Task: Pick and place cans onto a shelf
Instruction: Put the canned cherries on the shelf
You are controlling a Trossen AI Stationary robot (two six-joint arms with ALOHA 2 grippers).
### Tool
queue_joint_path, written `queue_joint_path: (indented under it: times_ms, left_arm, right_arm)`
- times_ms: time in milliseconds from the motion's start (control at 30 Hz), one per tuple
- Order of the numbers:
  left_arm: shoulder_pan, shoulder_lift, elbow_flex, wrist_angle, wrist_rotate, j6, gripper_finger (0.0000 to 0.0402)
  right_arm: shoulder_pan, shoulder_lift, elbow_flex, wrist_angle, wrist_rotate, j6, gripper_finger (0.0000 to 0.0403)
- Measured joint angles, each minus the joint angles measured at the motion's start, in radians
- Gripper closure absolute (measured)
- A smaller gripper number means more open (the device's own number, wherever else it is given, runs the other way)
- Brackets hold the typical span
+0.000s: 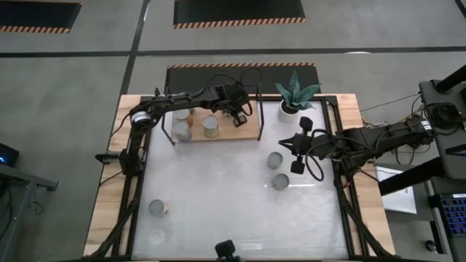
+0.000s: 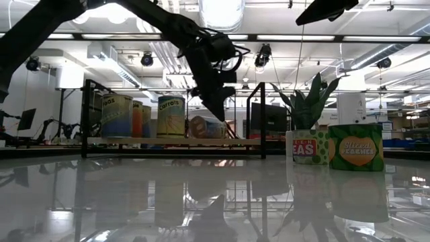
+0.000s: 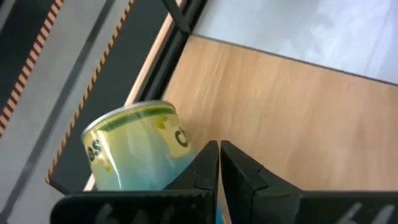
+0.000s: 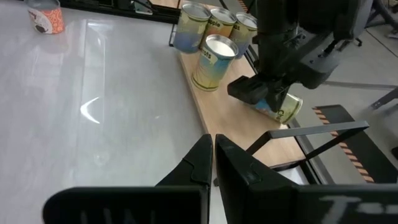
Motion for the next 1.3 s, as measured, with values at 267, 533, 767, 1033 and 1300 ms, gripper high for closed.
queue_joint_path:
  times_ms: [267, 533, 767, 1033, 1300]
  left_arm:
    - [0.029, -0.038, 0.038, -0.049, -0.32, 0.051, 0.0402]
    - [0.134, 0.0, 0.031, -0.033, -0.106, -0.02, 0.0402]
    - [0.126, 0.004, 0.03, -0.041, -0.079, -0.014, 0.0402]
    - [0.028, 0.0, 0.03, -0.128, 0.098, 0.001, 0.0402]
    - [-0.154, -0.062, 0.029, -0.183, 0.171, -0.028, 0.0402]
  right_arm:
    - [0.0, 0.0, 0.0, -0.018, 0.0, 0.027, 0.0394]
    - [0.0, 0.0, -0.011, -0.018, 0.0, 0.027, 0.0394]
    - [0.0, 0.0, -0.014, -0.018, 0.0, 0.026, 0.0394]
    - [0.0, 0.0, -0.014, -0.021, -0.001, 0.047, 0.0394]
    - [0.0, 0.0, -0.014, -0.04, -0.002, 0.064, 0.0394]
